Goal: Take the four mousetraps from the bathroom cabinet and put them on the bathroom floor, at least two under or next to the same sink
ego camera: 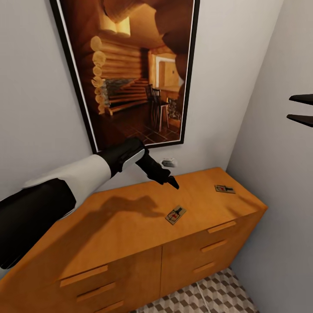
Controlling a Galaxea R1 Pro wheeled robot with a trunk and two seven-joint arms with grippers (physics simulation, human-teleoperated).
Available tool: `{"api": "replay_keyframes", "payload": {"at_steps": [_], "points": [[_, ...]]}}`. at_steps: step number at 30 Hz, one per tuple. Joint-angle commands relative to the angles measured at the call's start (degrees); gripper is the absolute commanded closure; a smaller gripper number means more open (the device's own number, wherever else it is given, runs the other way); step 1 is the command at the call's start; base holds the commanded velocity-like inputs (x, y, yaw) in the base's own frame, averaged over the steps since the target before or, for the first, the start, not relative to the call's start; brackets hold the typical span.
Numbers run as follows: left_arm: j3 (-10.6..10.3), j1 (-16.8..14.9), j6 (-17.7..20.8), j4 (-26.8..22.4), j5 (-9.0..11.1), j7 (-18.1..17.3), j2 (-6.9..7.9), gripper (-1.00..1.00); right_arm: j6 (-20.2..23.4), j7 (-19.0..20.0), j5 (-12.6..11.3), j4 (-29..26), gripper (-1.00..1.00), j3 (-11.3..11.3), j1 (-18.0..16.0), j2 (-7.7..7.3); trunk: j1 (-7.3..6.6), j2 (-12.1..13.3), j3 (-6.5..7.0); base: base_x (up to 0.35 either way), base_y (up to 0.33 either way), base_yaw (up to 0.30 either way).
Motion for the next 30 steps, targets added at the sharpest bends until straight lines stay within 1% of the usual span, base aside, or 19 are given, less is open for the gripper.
{"api": "replay_keyframes", "payload": {"at_steps": [1, 4, 8, 11, 14, 15, 19, 20, 24, 26, 30], "points": [[-0.26, -0.10, 0.06, 0.12, 0.20, -0.40, 0.03, -1.00, 0.11, 0.41, 0.29, 0.05, -1.00, 0.13, -0.11, -0.07, 0.23, -0.47, -0.26, 0.000, 0.000, 0.000], [-0.26, -0.12, 0.05, 0.26, 0.68, -0.35, 0.12, -1.00, 0.11, 0.41, 0.31, 0.05, -1.00, 0.14, -0.11, -0.09, 0.89, -1.68, -0.80, 0.000, 0.000, 0.000], [-0.38, -0.10, 0.04, 0.39, 0.81, 0.15, 0.19, -1.00, 0.11, 0.41, 0.32, 0.04, -1.00, 0.14, -0.12, -0.10, 1.77, -3.28, -1.52, 0.000, 0.000, 0.000], [-0.55, -0.11, 0.04, 0.49, 0.78, 1.63, 0.36, -1.00, 0.11, 0.41, 0.30, 0.06, -1.00, 0.14, -0.12, -0.10, 2.43, -4.48, -2.05, 0.000, 0.000, 0.000], [-0.66, -0.09, 0.05, 0.57, 0.75, 3.53, 0.46, -1.00, 0.11, 0.41, 0.28, 0.08, -1.00, 0.14, -0.12, -0.08, 3.09, -5.69, -2.59, 0.000, 0.000, 0.000], [-0.70, -0.11, 0.08, 0.60, 0.72, 5.06, 0.52, -1.00, 0.11, 0.41, 0.27, 0.09, -1.00, 0.14, -0.09, -0.06, 3.31, -6.09, -2.77, 0.000, 0.000, 0.000], [-0.75, -0.12, 0.16, 0.58, 0.69, 8.14, 0.57, -1.00, 0.09, 0.41, 0.27, 0.10, -1.00, 0.14, -0.08, -0.03, 4.19, -7.69, -3.49, 0.000, 0.000, 0.000], [-0.79, -0.13, 0.18, 0.59, 0.68, 9.52, 0.59, -1.00, 0.08, 0.41, 0.28, 0.10, -1.00, 0.14, -0.06, -0.02, 4.41, -8.09, -3.67, 0.000, 0.000, 0.000], [-0.90, -0.13, 0.26, 0.80, 0.67, 12.10, 0.61, -1.00, 0.10, 0.41, 0.28, 0.08, -1.00, 0.14, -0.06, -0.03, 5.29, -9.70, -4.39, 0.000, 0.000, 0.000], [-0.96, -0.13, 0.24, 2.83, 0.67, 13.25, 0.61, -1.00, 0.10, 0.41, 0.30, 0.09, -1.00, 0.14, -0.07, -0.07, 5.72, -10.50, -4.75, 0.000, 0.000, 0.000], [-0.92, -0.13, 0.21, 6.71, 0.67, 13.79, 0.65, -1.00, 0.10, 0.41, 0.30, 0.10, -1.00, 0.14, -0.05, -0.09, 6.60, -12.11, -5.47, 0.000, 0.000, 0.000]]}}
